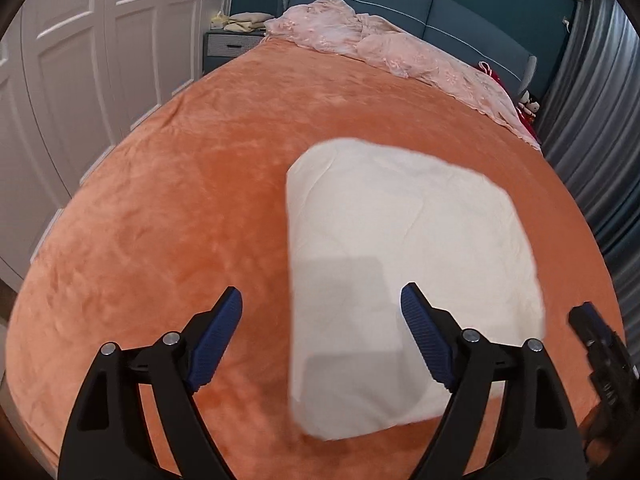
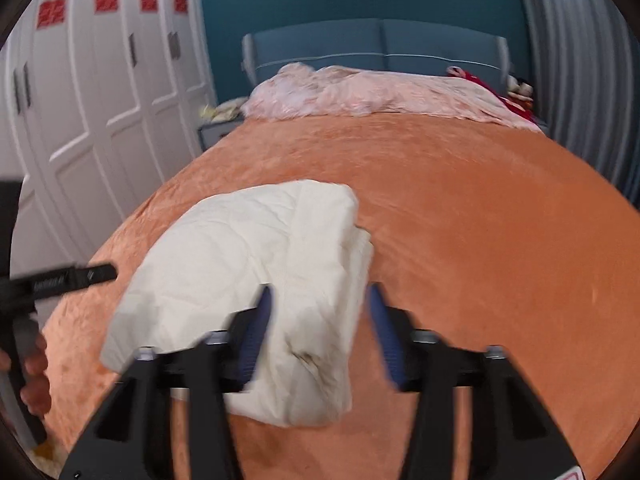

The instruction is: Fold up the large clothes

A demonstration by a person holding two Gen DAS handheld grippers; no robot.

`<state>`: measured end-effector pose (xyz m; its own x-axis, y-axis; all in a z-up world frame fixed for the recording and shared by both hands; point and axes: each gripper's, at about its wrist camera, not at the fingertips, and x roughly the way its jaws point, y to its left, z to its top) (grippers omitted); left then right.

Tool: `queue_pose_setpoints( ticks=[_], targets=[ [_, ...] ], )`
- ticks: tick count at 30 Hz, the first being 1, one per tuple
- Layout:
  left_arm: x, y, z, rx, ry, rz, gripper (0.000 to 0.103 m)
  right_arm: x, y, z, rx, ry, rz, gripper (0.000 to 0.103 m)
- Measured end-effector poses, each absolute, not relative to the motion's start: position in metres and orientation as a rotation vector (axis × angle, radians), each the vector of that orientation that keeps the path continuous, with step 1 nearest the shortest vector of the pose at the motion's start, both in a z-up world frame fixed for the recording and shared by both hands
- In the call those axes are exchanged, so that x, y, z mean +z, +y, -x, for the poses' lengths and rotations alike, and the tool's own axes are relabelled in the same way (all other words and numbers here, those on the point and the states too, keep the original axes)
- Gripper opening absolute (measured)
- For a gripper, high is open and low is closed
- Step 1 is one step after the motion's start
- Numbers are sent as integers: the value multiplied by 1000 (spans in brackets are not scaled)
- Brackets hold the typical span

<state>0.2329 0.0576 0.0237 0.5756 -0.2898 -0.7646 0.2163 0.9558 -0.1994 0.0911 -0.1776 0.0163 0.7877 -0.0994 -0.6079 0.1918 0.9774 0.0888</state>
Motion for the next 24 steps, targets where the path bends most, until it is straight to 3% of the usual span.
queue_pose_setpoints(
  ticks=[1,4,14,24],
  targets=[
    [32,49,-237,-288,908,76,79,22,-174,-101,-147,657,-137,22],
    [41,21,-256,-255,912,17,79,27,-172,-135,-138,692,-114,18],
    [-3,-27,-332,-181,992,-69,79,-31,-189,-232,-219,822,-126,18],
    [-58,-37,-352,-143,959,-60,93,-94,-217,-248,-224,837,-270,16]
  ],
)
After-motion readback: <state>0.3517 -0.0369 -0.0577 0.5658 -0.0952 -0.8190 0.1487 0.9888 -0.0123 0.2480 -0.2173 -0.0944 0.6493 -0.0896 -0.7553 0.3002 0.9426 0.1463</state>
